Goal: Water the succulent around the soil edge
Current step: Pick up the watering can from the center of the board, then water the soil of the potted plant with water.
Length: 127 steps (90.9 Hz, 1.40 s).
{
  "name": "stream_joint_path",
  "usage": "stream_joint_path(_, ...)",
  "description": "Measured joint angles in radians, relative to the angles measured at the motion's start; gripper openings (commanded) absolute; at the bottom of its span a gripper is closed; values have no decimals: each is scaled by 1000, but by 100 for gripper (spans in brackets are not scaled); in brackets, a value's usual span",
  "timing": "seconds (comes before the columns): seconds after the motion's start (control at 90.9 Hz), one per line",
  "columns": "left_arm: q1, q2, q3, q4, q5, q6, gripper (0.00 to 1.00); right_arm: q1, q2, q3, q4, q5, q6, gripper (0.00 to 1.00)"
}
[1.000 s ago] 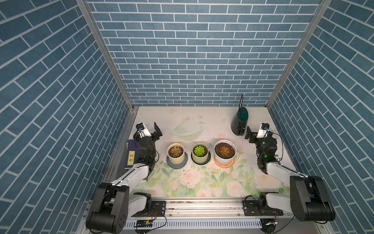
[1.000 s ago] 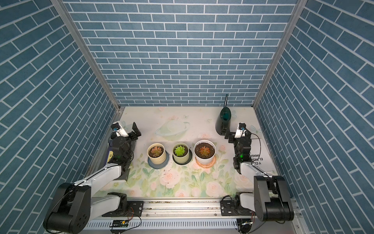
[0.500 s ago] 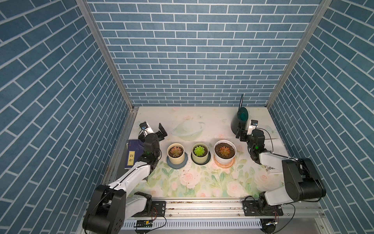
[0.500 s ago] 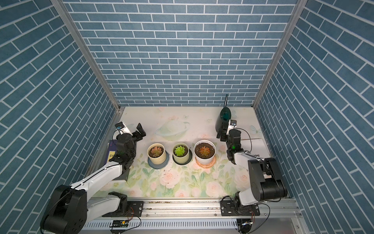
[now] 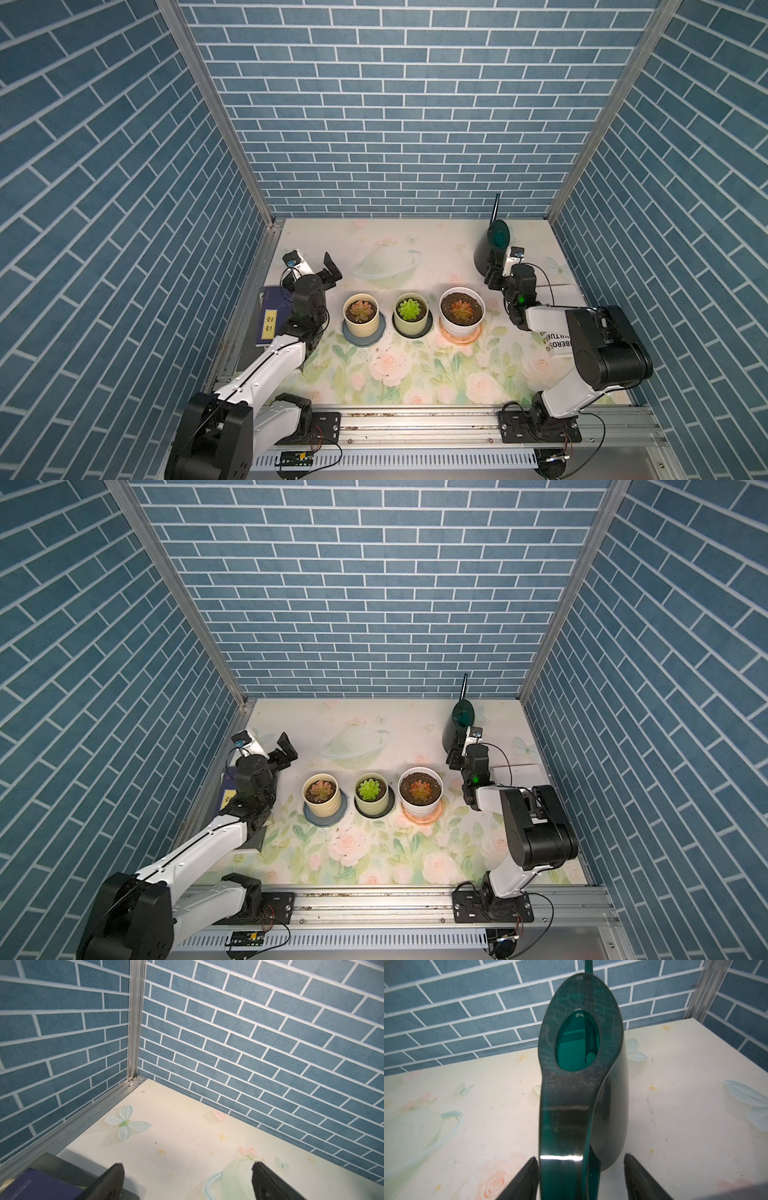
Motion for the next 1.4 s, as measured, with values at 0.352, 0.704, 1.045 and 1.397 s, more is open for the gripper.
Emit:
stream_joint_path(0.352,0,-16,11,-53,11,-11,100,0,-158,-6,-146,0,-46,15)
stream_joint_path(0.704,0,-30,77,-161,150,-49,100,0,-389,234,-741,-162,-458,0)
stream_joint_path(1.045,0,-26,82,-179,326,-51,100,-8,-479,669,-1380,-228,-874,0)
stream_joint_path(1.397,0,-23,84,-164,451,-39,100,-9,-636,830,-1830,-229,-1132,0)
